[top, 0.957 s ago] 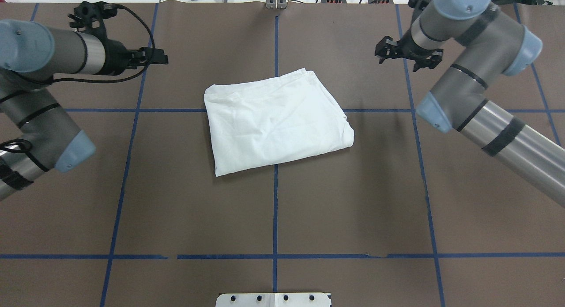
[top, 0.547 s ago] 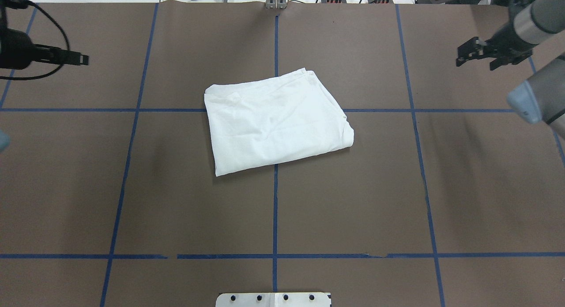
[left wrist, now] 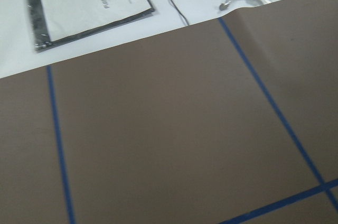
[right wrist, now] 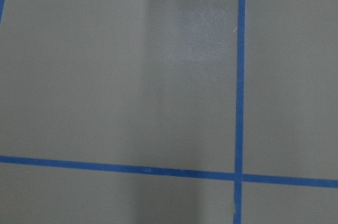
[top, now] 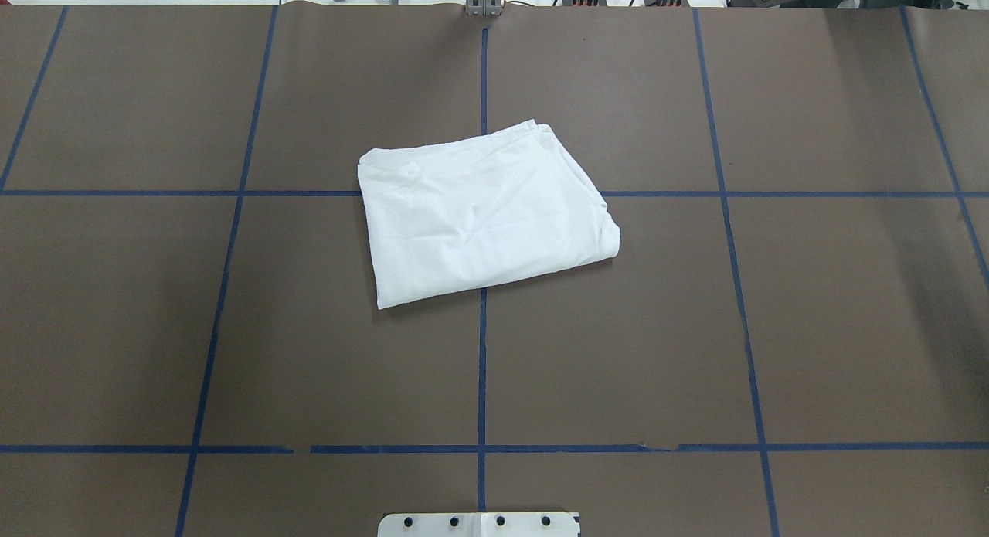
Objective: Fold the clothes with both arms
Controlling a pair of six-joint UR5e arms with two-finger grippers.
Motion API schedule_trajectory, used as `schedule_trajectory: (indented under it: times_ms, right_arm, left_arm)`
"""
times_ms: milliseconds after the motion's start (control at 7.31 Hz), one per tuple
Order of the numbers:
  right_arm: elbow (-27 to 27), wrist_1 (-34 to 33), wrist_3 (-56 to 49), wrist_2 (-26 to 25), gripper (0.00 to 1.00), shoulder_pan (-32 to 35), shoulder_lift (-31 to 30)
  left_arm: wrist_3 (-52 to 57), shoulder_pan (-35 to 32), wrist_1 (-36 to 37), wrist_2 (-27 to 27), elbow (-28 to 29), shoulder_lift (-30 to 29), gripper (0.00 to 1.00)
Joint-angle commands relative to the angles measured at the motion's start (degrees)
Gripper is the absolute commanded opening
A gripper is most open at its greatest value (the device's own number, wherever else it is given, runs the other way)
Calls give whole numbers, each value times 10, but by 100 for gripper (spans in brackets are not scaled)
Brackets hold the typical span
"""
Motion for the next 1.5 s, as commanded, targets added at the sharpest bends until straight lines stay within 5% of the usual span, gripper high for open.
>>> schedule_trajectory:
  times_ms: [0,547,1094,1367]
  right_arm:
    - [12,-2,-23,16,100,14,-28]
    - [27,-42,-24,-4,100,4,-24]
    - [41,-63,-24,-13,100,2,-39]
    - [49,-122,-150,-78,100,-5,-42]
  left_arm:
    - [43,-34,47,-21,-18,28,100]
    - [45,-29,39,-16,-68,92,100]
    - [36,-25,22,-80,-124,147,100]
    - [28,-26,77,-81,-128,143,100]
